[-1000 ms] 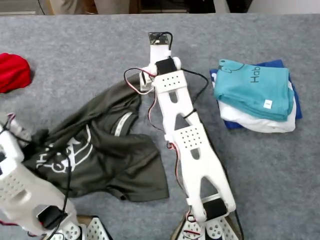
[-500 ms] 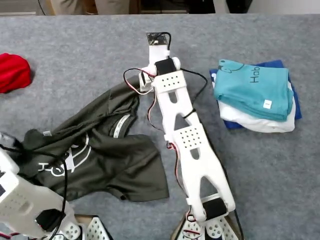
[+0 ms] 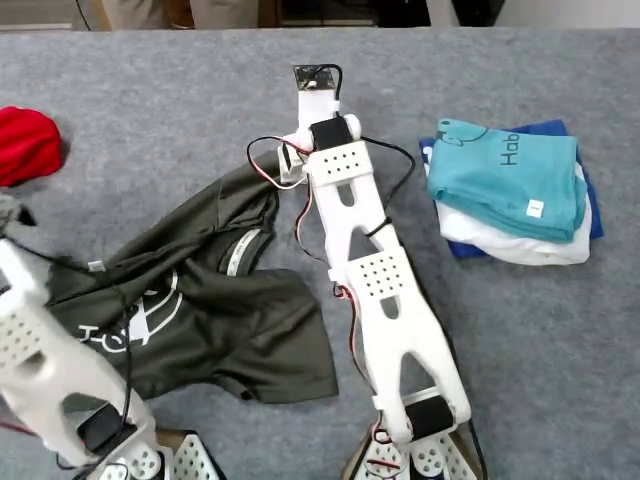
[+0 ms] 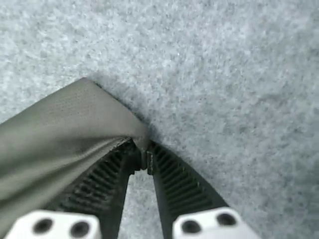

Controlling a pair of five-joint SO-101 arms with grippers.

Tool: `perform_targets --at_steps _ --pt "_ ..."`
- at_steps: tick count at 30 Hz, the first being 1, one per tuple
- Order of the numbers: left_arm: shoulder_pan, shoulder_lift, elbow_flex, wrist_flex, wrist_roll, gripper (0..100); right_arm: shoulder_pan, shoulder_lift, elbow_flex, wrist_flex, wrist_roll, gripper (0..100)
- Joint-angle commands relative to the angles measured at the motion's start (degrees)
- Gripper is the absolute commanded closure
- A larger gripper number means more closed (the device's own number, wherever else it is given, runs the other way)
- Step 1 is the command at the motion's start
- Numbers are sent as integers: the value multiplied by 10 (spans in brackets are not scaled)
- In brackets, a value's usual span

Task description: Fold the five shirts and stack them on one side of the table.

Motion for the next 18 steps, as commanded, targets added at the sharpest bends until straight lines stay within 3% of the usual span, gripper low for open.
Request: perform_targets --at_steps 1,13,18 --pt "36 37 -82 41 11 779 3 -6 -14 -8 4 996" --pt "41 -59 137 41 -39 778 1 3 -21 -12 1 996" --pt "39 -97 159 40 -43 778 1 3 -21 -12 1 996"
